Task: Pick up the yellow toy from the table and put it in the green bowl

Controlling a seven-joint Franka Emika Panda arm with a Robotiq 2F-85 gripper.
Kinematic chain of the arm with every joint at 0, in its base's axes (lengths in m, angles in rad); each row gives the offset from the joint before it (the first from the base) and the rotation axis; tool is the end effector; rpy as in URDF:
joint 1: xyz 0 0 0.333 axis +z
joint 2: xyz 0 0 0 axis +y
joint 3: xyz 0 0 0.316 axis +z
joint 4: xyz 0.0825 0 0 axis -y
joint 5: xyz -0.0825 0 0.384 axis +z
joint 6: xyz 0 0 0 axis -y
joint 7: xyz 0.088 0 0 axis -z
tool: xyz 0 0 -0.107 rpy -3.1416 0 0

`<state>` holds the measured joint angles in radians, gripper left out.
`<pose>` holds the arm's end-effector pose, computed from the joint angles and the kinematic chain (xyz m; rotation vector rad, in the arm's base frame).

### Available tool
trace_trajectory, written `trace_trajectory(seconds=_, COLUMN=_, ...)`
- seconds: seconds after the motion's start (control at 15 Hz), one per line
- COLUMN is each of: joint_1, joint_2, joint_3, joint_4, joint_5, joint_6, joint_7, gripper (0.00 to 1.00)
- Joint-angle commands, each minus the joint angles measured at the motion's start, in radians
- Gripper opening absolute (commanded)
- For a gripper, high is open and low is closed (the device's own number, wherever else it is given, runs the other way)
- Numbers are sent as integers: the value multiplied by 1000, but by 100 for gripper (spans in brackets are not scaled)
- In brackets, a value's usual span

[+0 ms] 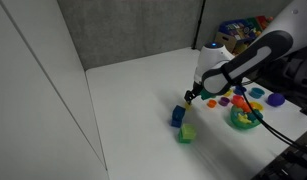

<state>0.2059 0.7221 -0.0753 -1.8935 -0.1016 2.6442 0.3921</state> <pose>0.6203 0.0854 0.1214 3.0431 -0.2338 0.0815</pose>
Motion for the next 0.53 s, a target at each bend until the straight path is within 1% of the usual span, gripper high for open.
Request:
trace_trajectory(seconds=0.0, joint_1=37, joint_2=62, joint_3=-31, joint_4=44, joint_5=7, joint_6=71, joint_7=29, gripper=100)
trace_trajectory(seconds=0.13, joint_1=60, joint_2=82, joint_3=-50, joint_4=43, joint_5=6, joint_6=129, joint_7=34, gripper=100)
trace_trajectory(seconds=0.27, joint_1=98, joint_2=102, joint_3=-86, joint_4=41, joint_5=2, joint_6=187, joint_7=48, gripper=100)
trace_trajectory(seconds=0.47, joint_1=146, joint_2=131, joint_3=-130, joint_4=43, joint_5=10, joint_6=243, joint_7=56, gripper=100)
